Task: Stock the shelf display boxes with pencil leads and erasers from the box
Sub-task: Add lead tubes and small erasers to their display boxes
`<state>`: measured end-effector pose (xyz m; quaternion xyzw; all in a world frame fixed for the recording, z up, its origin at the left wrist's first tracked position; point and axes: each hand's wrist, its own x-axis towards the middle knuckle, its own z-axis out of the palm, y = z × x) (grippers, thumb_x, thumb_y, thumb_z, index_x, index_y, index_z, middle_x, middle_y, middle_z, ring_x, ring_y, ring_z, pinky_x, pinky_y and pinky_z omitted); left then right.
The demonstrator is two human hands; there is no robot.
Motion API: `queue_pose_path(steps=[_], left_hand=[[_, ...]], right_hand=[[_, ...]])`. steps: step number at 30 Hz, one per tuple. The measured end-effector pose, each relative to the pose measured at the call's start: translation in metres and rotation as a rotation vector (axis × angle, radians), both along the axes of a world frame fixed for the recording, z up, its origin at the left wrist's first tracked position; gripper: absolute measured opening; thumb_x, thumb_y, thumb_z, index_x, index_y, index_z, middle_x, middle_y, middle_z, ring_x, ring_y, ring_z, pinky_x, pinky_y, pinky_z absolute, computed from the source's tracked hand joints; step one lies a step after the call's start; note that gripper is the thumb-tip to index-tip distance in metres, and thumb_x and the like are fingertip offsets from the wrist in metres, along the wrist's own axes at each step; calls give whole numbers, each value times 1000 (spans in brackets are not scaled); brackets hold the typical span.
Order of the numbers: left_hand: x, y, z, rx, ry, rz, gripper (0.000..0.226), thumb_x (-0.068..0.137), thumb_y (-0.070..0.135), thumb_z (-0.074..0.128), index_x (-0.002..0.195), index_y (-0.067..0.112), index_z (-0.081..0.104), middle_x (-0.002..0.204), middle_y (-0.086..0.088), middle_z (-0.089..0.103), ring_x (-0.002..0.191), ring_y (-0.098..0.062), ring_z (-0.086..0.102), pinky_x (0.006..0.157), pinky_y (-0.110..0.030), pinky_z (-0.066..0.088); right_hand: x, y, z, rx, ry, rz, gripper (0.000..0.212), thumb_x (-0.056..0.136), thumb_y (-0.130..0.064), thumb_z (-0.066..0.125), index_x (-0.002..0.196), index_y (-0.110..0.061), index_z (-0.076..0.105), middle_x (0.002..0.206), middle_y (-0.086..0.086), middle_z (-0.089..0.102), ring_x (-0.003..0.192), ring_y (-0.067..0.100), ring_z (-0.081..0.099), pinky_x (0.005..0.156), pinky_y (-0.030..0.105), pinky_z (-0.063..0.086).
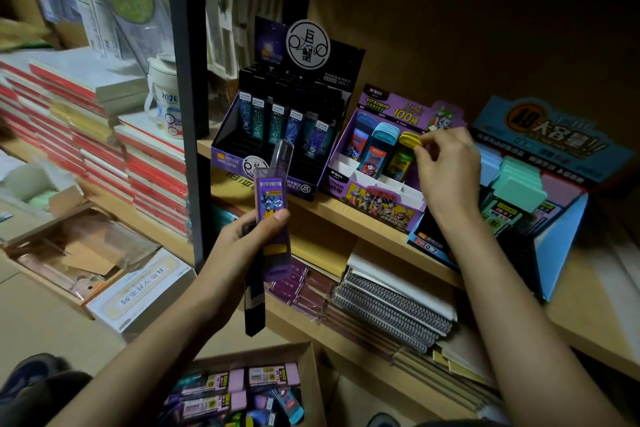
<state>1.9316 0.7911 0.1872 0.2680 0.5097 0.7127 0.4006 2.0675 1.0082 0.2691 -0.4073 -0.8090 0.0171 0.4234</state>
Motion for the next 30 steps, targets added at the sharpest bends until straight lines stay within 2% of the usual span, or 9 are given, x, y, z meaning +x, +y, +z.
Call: queue_pose_path(steps=[3, 5, 7, 9, 12, 16, 21, 26, 30], left_hand=[[0, -1, 2, -14, 1, 1, 20, 73, 45, 71, 80, 26, 68, 87, -15, 61, 77, -29, 64, 69, -34, 53], [1, -2, 3, -23, 11, -12, 22, 74, 44, 72, 78, 23, 67, 87, -15, 60, 79, -31, 61, 72, -36, 50], [2, -1, 4, -45, 6, -45, 27, 70, 43, 70, 80, 19, 66, 82, -13, 58, 76, -29, 60, 68, -32, 48], [3, -1, 4, -61, -47, -96, 33, 68, 40, 68, 85, 12, 63, 74, -9, 59, 66, -22, 62, 56, -23, 50], [6, -3, 6, -55, -111, -152, 32, 69, 34, 66, 86, 7, 64, 61, -1, 62, 51, -12, 62, 46, -16, 46], [4, -4, 10, -54, -109, -168, 28, 71, 35, 64, 78, 10, 74, 61, -2, 66, 49, -11, 62, 46, -15, 46], [-6, -11, 14, 27, -20, -144, 21, 74, 42, 65, 81, 25, 76, 79, -5, 72, 63, -12, 66, 55, -24, 54], [-13, -15, 23, 53, -7, 46, 23, 75, 40, 68, 82, 18, 73, 89, -10, 75, 72, -19, 63, 76, -39, 46], [-26, -19, 31, 69, -93, 195, 36, 72, 38, 63, 93, 9, 66, 82, -7, 74, 74, -22, 62, 80, -40, 47]], right_hand=[[-3, -15, 10, 48, 116, 69, 18, 92, -9, 53, 107, -5, 64, 116, 12, 49, 93, 7, 46, 73, 1, 34], [-12, -31, 16, -50, 220, 230, 16, 92, -9, 53, 104, -10, 64, 112, 7, 50, 96, 11, 52, 78, 1, 38], [-27, -55, 17, -319, 284, 456, 14, 93, -13, 54, 102, -20, 62, 107, 0, 56, 97, 12, 57, 82, 12, 46], [-42, -78, 10, -672, 300, 661, 14, 93, -15, 54, 102, -24, 60, 101, -3, 61, 93, 13, 59, 76, 23, 50], [-54, -97, -3, -1077, 292, 793, 13, 93, -20, 55, 104, -21, 61, 94, 0, 64, 83, 13, 61, 69, 28, 50], [-57, -97, -7, -1057, 318, 803, 7, 88, -16, 62, 91, -22, 66, 74, -10, 68, 72, 9, 63, 62, 24, 47], [-54, -92, -4, -1152, 500, 824, 3, 84, -15, 66, 86, -18, 64, 73, 0, 71, 68, 13, 67, 56, 22, 52], [-54, -98, -4, -1185, 710, 765, 5, 85, -9, 65, 84, -13, 62, 75, -1, 65, 65, 8, 67, 57, 21, 53], [-54, -112, -12, -1141, 621, 779, 11, 84, -7, 65, 88, -16, 59, 76, 0, 68, 72, 11, 65, 70, 26, 52]])
